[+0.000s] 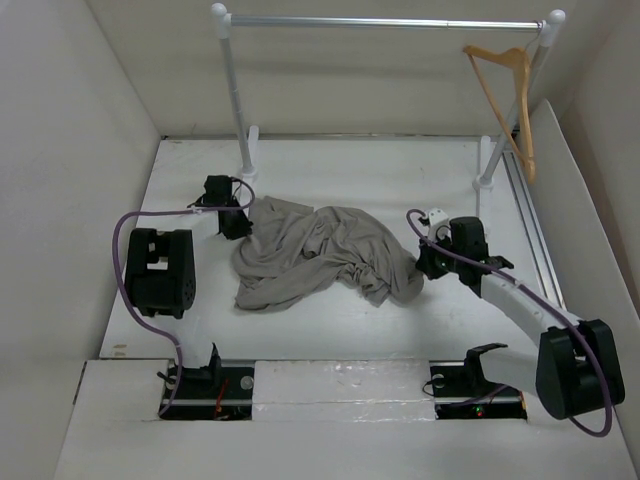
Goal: Place the trousers on the hanger
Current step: Fold the trousers
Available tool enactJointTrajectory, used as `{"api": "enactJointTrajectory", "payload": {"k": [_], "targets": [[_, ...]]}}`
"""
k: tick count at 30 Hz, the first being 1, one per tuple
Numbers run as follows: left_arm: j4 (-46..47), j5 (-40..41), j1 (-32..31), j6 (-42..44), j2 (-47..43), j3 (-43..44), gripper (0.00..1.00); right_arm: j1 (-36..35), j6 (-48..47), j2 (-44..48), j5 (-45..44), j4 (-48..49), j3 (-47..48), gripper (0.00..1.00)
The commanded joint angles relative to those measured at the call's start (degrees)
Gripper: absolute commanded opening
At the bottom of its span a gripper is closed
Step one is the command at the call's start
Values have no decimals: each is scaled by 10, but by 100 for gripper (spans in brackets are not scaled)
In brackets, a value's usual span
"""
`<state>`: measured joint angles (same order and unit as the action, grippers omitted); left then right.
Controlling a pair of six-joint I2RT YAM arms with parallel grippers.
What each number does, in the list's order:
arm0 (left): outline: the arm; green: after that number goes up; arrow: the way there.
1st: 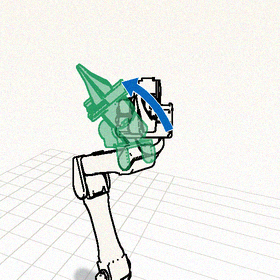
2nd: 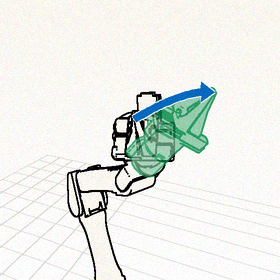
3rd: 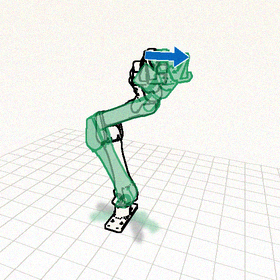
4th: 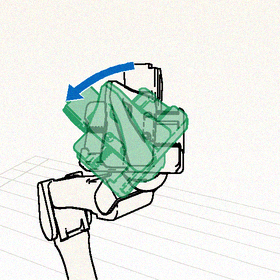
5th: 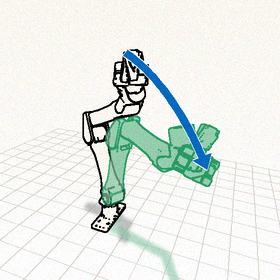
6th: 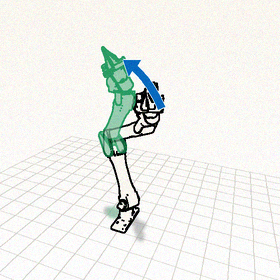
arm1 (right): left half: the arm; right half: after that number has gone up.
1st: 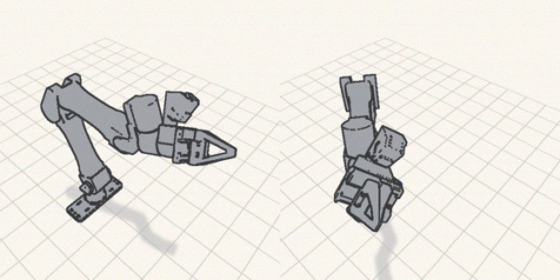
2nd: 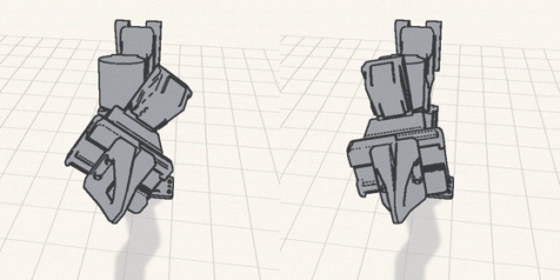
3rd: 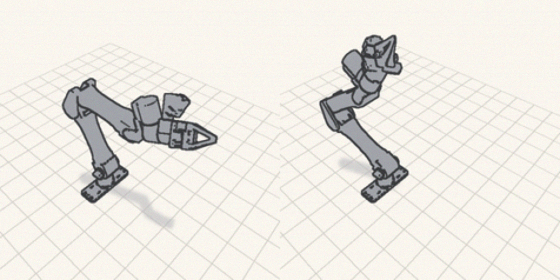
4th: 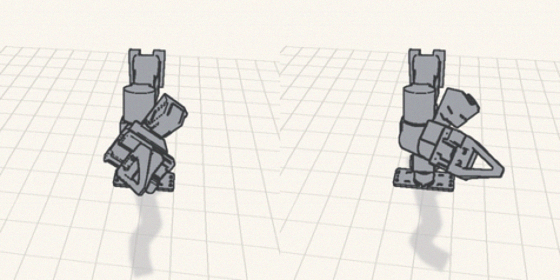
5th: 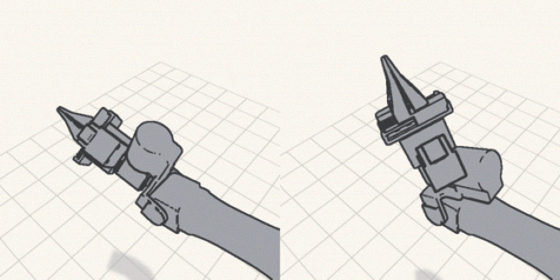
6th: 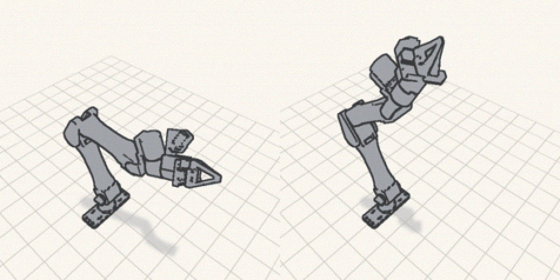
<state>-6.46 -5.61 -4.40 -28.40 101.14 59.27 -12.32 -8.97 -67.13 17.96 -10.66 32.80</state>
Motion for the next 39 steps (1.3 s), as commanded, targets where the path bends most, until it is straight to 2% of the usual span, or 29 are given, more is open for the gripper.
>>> {"api": "enactJointTrajectory", "payload": {"k": [1,3,8,11,13,16,17,21,25,27,29,31,32,33,35,36,37,38,39], "targets": [[9,-4,-2,-19,-37,3,0,10,-24,25,-7,8,31,0],[-6,-2,-2,-27,-75,2,0,10,-31,58,-18,-42,54,0],[-69,50,-2,-33,-263,26,0,-1,-48,186,-44,-199,196,0],[-115,105,4,-39,-358,68,0,-33,-62,197,-89,-306,304,0],[-144,146,4,-44,-409,111,0,-39,-64,223,-98,-325,341,0],[-177,200,4,-51,-458,179,0,-55,-68,246,-115,-371,425,0],[-190,232,4,-47,-473,218,0,-67,-76,242,-112,-410,480,0],[-219,304,4,-26,-492,327,0,-96,-97,236,-104,-438,610,0],[-234,372,-9,4,-498,396,0,-101,-100,234,-107,-473,680,0],[-237,397,-20,10,-496,387,0,-101,-98,232,-113,-488,670,0],[-233,406,-20,7,-499,358,0,-101,-87,246,-147,-480,607,0],[-224,406,-20,-2,-512,274,0,-101,-76,258,-172,-459,546,0],[-216,402,-20,-20,-517,241,0,-101,-73,263,-176,-427,484,0],[-207,385,-20,-25,-522,163,0,-101,-70,261,-219,-414,458,0],[-176,368,-20,-42,-526,96,0,-101,-62,250,-254,-361,392,0],[-161,333,-14,-40,-522,42,5,-87,-59,229,-280,-345,378,0],[-153,318,-1,-41,-494,30,6,-75,-57,214,-277,-327,366,0],[-146,304,5,-35,-473,30,0,-58,-57,198,-266,-298,360,0],[-142,290,5,-21,-423,49,0,-25,-57,184,-230,-284,357,0]]}}
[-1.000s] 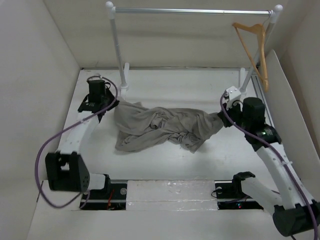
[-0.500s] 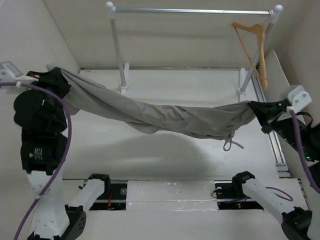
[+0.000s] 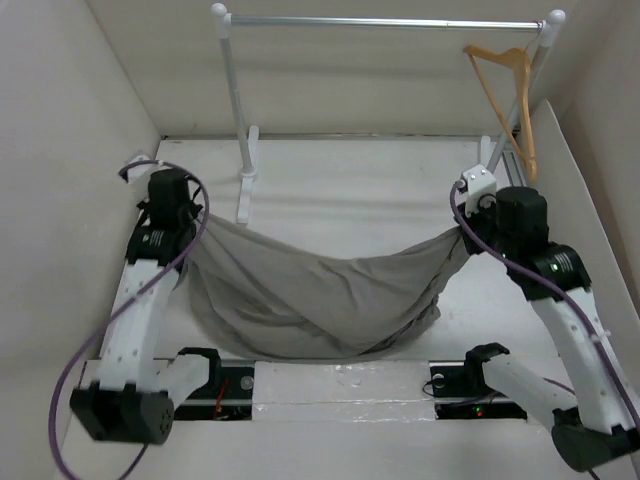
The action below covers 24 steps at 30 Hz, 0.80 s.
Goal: Place the trousers on the hanger
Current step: Fold the trousers
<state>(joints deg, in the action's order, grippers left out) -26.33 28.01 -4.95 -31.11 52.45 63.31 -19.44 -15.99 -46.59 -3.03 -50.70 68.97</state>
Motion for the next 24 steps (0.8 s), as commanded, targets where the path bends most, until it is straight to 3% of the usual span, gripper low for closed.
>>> {"api": "enactJointTrajectory", "payload": {"k": [1,3,6,7,8,11,12,14,16,18,20,22,24], "targets": [[62,-53,11,17,97,24,0,61,14,-49,-7,131,-8,0],[60,-80,11,51,169,96,3,89,25,-74,2,152,-3,0],[-3,-96,11,52,339,208,21,116,30,-109,-14,148,5,0],[-9,-99,11,48,353,219,31,122,31,-113,-22,141,1,0],[-1,-114,18,47,361,219,53,122,32,-114,-25,141,-6,0],[28,-135,32,33,359,184,78,142,33,-106,-13,146,-46,0],[35,-148,42,34,359,162,81,147,33,-105,7,149,-56,0],[26,-159,56,29,370,152,80,152,33,-100,26,159,-78,0],[27,-165,75,21,383,132,72,152,30,-91,52,162,-83,0],[58,-197,97,4,390,93,47,146,25,-81,68,164,-90,0],[88,-233,142,-17,398,69,29,138,22,-76,69,155,-93,0],[118,-311,165,-38,422,40,30,138,19,-66,72,136,-97,0],[172,-358,170,-28,452,40,43,138,17,-49,77,122,-115,0]]}}
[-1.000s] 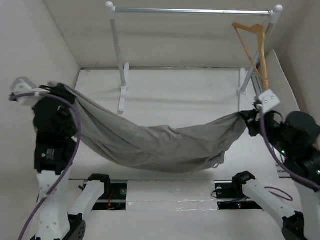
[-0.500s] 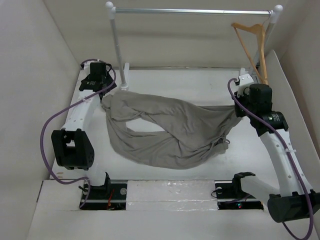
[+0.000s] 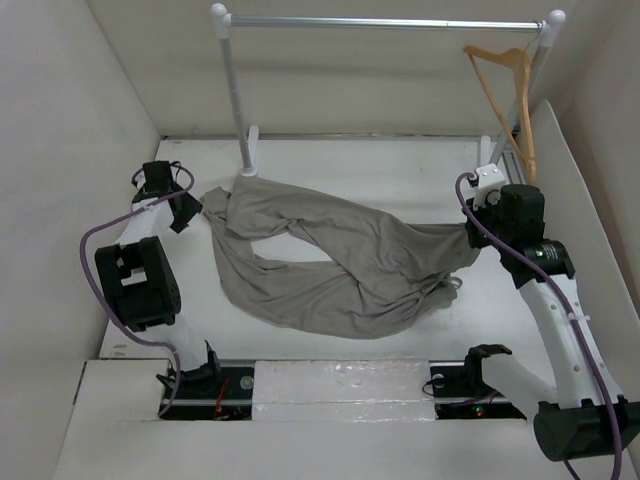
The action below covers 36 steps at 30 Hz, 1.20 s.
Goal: Place the trousers on the hanger
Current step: Fold the trousers
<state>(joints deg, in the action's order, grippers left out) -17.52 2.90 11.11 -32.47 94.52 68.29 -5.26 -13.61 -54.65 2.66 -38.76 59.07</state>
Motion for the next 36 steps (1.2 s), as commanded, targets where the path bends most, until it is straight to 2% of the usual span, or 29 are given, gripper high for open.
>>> {"api": "enactJointTrajectory", "payload": {"k": [1,4,6,7,8,9,10,12,13,16,19,20,21,22,25,26,30,31,32,34,36], "targets": [[85,-107,9,-15,31,-10,43,-4,-7,31,20,3,-16,0],[65,-99,-4,-14,67,11,43,-4,-9,47,24,-12,-31,0],[42,-85,-4,-23,87,3,38,-4,-8,47,17,-13,-35,0],[37,-81,-4,-36,88,-10,32,-4,-8,47,17,-14,-33,0],[32,-77,-4,-46,83,-22,9,-4,-8,44,18,-14,-32,0],[44,-69,-15,-62,40,-83,8,-4,-9,40,20,-11,-26,0],[44,-69,-15,-62,39,-83,8,-4,-9,37,20,-11,-26,0],[51,-53,-22,-66,-21,-143,12,-4,-9,33,21,-2,-25,0],[58,-54,-22,-66,-39,-162,24,-4,-10,32,29,2,-26,0],[43,-65,-22,-60,-62,-202,40,-4,-11,25,45,11,-26,0],[49,-70,-22,-59,-50,-220,40,-4,-10,24,61,20,-26,0],[50,-83,-22,-59,-42,-221,39,-4,-10,24,64,22,-24,0],[49,-90,-22,-59,-41,-219,32,-4,-11,23,66,19,-21,0],[29,-90,-22,-62,-43,-217,0,-4,-12,22,67,18,-19,0],[-35,-52,-10,-59,-103,-210,0,-10,-11,25,64,14,-15,0],[-57,-13,13,-55,-160,-207,0,-10,-9,26,60,13,-16,0],[-183,49,73,-35,-317,-186,0,-10,-2,36,67,-18,-21,0],[-255,58,81,-43,-336,-172,0,-10,-2,45,67,-25,-23,0],[-286,98,81,-51,-341,-148,0,-10,-3,51,68,-34,-25,0],[-340,139,75,-71,-351,-143,0,-10,-5,59,61,-60,-26,0],[-346,142,75,-72,-367,-146,0,-10,-12,60,44,-82,-22,0]]}}
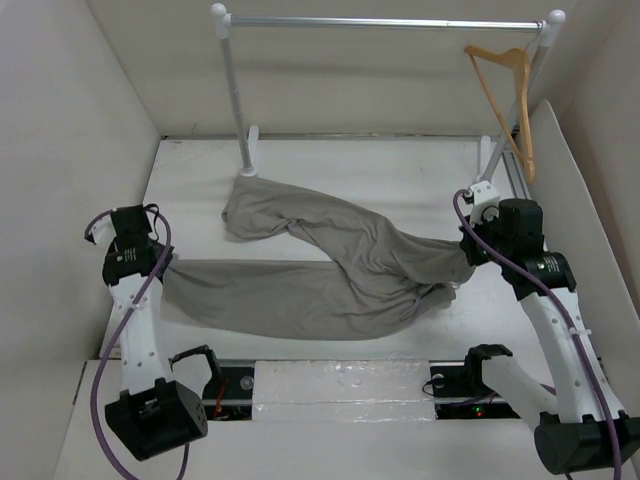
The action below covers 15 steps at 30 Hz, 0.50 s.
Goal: Place the trousers on the hanger
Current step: Fold the trousers
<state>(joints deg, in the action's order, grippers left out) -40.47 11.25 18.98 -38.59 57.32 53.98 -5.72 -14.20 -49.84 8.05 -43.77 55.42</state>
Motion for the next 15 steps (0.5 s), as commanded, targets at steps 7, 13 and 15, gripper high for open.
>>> {"api": "enactJointTrajectory", "payload": {"k": [7,13,15], "targets": [[-69,68,-3,-2,25,82,78,-17,-14,-3,-58,-38,43,0],[164,-159,-67,-33,99,7,46,-17,-16,-31,-6,5,47,0],[217,-191,-85,-64,145,3,41,-17,-17,-40,-3,13,56,0]]}}
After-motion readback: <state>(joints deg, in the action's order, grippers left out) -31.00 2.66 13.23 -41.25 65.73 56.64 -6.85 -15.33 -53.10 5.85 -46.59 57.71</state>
